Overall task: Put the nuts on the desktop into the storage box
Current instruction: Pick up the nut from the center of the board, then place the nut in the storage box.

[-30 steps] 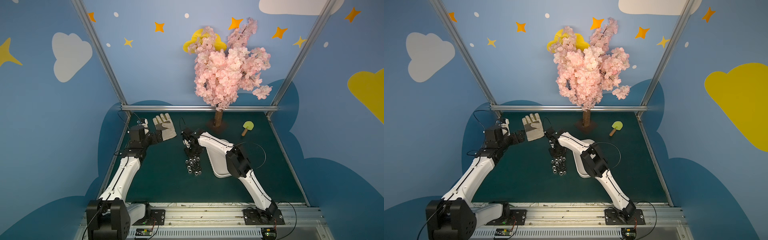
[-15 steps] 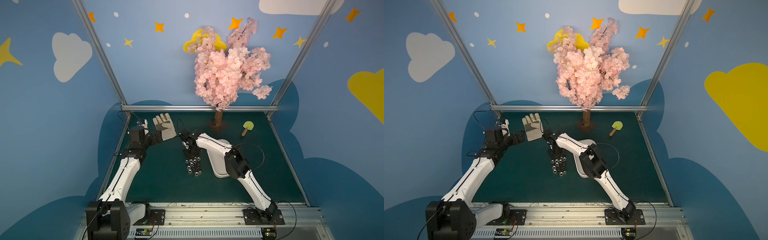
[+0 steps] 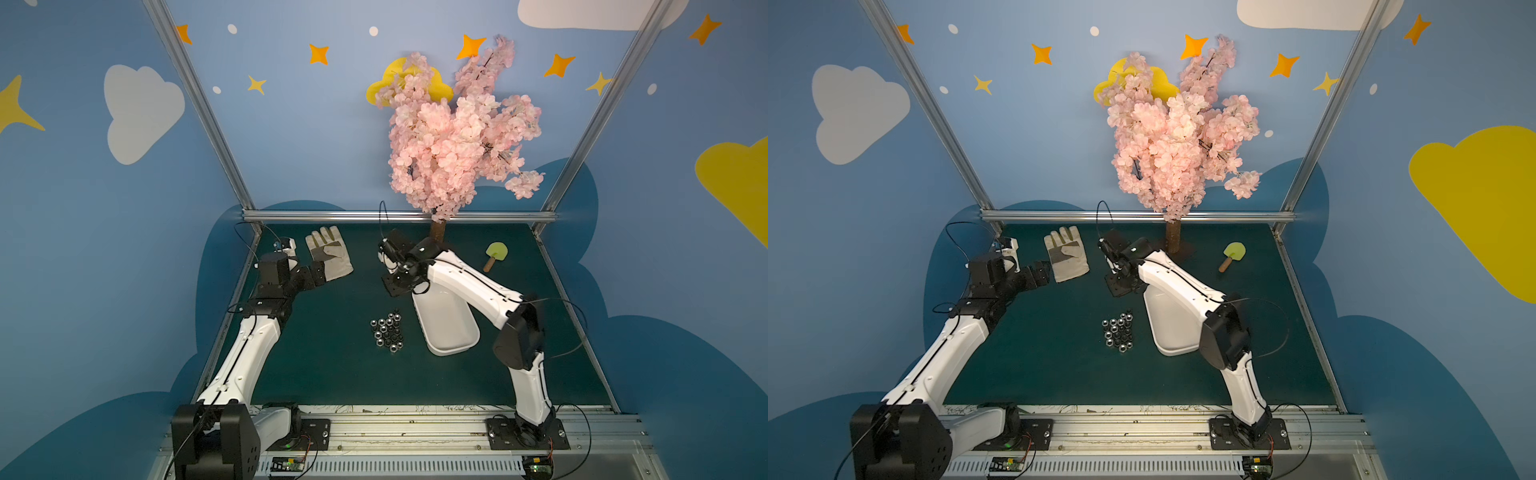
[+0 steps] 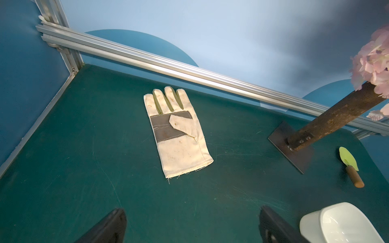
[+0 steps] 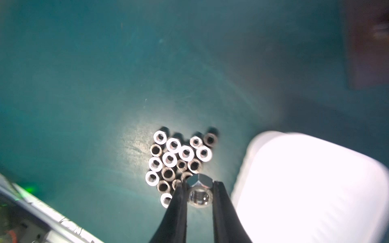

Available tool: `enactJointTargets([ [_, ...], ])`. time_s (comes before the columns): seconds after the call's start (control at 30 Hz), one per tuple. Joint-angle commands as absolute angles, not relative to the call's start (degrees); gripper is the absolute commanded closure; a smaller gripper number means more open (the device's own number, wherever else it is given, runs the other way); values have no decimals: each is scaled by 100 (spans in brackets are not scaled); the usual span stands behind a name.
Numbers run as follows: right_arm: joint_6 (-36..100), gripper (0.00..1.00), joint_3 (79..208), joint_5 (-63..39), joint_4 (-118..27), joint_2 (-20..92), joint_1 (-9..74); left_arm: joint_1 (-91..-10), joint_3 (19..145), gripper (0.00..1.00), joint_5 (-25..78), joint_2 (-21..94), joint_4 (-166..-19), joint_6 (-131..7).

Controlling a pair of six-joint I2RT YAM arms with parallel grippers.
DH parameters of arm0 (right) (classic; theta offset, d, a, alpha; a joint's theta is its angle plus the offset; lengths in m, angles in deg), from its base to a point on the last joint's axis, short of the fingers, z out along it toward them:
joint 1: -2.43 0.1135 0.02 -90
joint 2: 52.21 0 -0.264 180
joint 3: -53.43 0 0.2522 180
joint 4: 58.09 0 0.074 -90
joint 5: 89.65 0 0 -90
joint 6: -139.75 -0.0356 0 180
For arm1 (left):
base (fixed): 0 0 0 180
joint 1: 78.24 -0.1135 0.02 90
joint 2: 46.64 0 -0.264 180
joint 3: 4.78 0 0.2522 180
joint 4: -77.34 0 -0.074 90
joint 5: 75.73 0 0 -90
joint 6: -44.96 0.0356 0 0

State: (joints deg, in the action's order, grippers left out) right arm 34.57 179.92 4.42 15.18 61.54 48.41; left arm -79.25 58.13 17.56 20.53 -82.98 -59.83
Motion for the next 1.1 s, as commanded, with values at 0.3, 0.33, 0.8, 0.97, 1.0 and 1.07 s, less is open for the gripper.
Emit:
enactJointTargets([
  [0.3,3532,94,16147,491,1468,6067,3957,-7877,5835,0,2243,2165,-8444,-5963],
  [0.33,3540,94,16173,485,1442,6171,3961,-7875,5846,0,2254,2183,-8418,-5948],
  [0.8,3630,84,17261,519,1385,7532,3908,-7841,5963,0,2082,2218,-8179,-5795],
  [0.97,3646,73,17512,583,1503,7631,3884,-7841,5946,0,2084,2274,-8223,-5813],
  [1.0,3630,71,17497,597,1504,7584,3882,-7835,5945,0,2101,2294,-8230,-5830],
  [1.07,3631,65,17469,589,1506,7455,3881,-7841,5971,0,2146,2327,-8224,-5840],
])
